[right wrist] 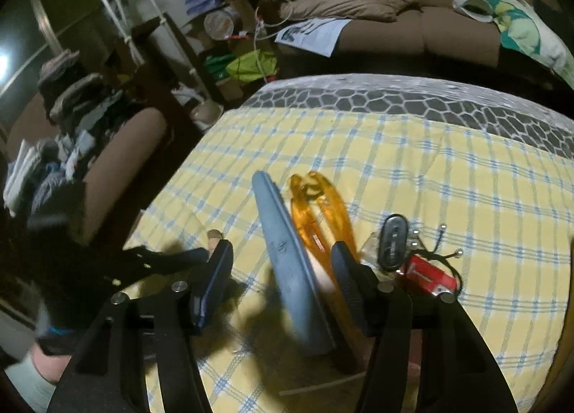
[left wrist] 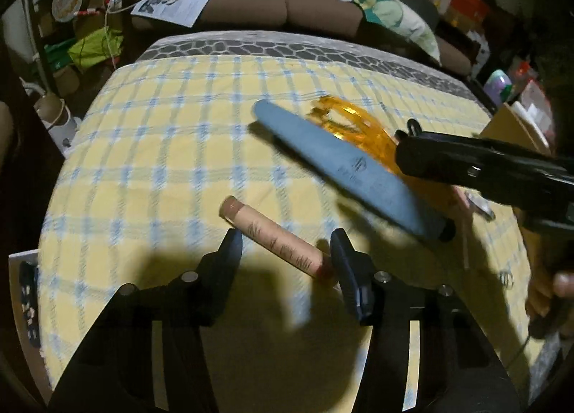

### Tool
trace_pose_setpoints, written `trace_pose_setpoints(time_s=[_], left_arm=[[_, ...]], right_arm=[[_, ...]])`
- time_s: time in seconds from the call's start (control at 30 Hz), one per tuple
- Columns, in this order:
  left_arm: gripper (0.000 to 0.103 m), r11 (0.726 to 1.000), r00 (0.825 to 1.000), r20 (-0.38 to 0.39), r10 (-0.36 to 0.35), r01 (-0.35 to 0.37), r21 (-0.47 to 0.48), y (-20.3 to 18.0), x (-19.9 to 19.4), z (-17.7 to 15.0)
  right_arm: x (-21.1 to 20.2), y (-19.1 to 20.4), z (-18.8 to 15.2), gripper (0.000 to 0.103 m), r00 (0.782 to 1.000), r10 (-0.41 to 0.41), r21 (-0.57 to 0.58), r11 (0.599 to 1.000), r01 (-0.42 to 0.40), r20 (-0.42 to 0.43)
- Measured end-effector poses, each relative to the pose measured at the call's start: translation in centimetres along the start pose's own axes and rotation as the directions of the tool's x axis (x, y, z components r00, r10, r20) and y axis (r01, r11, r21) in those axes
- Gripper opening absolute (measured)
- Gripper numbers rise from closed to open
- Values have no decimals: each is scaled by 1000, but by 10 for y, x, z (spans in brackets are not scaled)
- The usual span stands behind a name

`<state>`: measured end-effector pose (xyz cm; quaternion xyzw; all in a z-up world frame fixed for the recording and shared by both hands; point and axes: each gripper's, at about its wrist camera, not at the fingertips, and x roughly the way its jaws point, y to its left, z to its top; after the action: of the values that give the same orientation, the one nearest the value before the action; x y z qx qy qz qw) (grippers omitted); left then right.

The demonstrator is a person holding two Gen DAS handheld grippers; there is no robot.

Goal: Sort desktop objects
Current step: 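Grasp the wooden stick with the left tool while the right grasps the blue nail file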

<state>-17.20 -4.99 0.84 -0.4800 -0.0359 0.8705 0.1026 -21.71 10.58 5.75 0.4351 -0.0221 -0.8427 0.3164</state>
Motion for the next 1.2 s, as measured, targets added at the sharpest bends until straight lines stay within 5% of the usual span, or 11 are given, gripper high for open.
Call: trace_pose_setpoints(time_s=[0.13,0.43,0.57,0.83,0.97,1.03,1.1,1.2], left_arm=[[47,1000,1000,3,2,-2,-28,24,-18,-15],[59,987,998,49,-32,40,-153,39,-24,-18],[66,989,998,53,-40,48,-141,25,-26,-12],[72,996,998,-32,56,-58,-61,-11,3,-4],[71,986,986,-23,167,-166,14,-32,19,-3],[60,986,986,-9,166,-166,1,-33,18,-4],[18,985,985,-3,171,-171,-7,-33,14,-5],[14,991,992,-5,128,-128,-40,-30,2,-9]], right_arm=[[12,18,-2,53,1000,-24,-88,996,23,-17],[62,43,-15,49,957,-281,-336,910,243,-70],[66,48,-19,30,936,-350,-420,855,305,-32],[-9,12,-18,30,987,-162,-88,983,161,-5],[-52,-3,-26,30,993,-117,48,992,115,33],[-71,-6,-32,30,994,-106,83,991,102,40],[-87,-4,-38,30,994,-96,99,991,91,46],[-108,-5,-43,30,995,-78,123,990,70,61]])
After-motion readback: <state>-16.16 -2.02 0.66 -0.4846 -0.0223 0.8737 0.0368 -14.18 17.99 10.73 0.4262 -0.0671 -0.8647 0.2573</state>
